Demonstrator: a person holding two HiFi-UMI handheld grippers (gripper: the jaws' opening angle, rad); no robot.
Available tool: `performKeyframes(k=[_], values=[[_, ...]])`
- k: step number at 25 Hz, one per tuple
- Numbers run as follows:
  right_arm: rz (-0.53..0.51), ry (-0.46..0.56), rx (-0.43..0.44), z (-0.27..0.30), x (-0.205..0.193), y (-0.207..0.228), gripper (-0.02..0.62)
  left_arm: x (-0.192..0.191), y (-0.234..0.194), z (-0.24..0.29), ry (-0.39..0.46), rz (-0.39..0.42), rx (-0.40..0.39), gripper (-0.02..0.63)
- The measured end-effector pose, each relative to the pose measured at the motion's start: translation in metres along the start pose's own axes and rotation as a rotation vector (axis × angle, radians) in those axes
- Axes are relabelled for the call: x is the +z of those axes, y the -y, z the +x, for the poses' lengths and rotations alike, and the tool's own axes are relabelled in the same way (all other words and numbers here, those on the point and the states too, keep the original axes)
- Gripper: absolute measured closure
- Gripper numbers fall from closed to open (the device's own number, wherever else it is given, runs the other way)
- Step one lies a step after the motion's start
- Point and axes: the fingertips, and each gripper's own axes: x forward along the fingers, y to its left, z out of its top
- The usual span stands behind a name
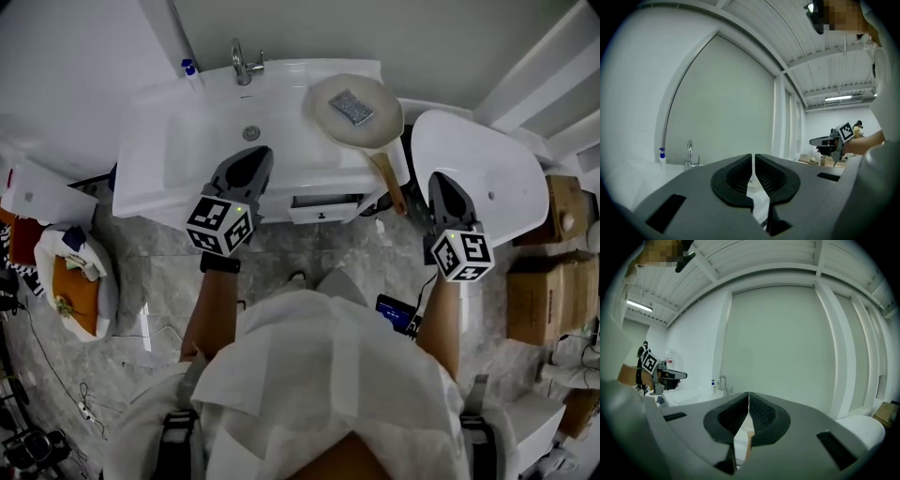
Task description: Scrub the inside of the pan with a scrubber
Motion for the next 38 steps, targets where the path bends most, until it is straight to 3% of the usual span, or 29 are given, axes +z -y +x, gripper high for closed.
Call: performKeyframes(k=[11, 18, 22, 27, 38], values=[[-0.036, -0.025, 0.063, 0.082, 0.001, 0.045, 0.584, 0.000, -0.033, 0.081, -0.044, 0.019, -0.033, 0.572], [-0.054, -0.076, 0.144, 0.164, -0.015, 0.085, 0.577, -0.017, -0.055, 0.170, -0.122, 0.019, -0.047, 0.572], [-0.053, -0.109, 0.200, 0.197, -0.025, 0.096, 0.531, -0.038, -0.067, 0.204, -0.189, 0.017, -0.018, 0.572], [-0.076, -0.168, 0.271, 0.236, -0.047, 0.096, 0.518, -0.070, -0.080, 0.230, -0.278, -0.004, 0.013, 0.567], [-0.167, -0.300, 0.432, 0.304, -0.078, 0.060, 0.479, -0.118, -0.100, 0.271, -0.430, -0.013, -0.011, 0.485]])
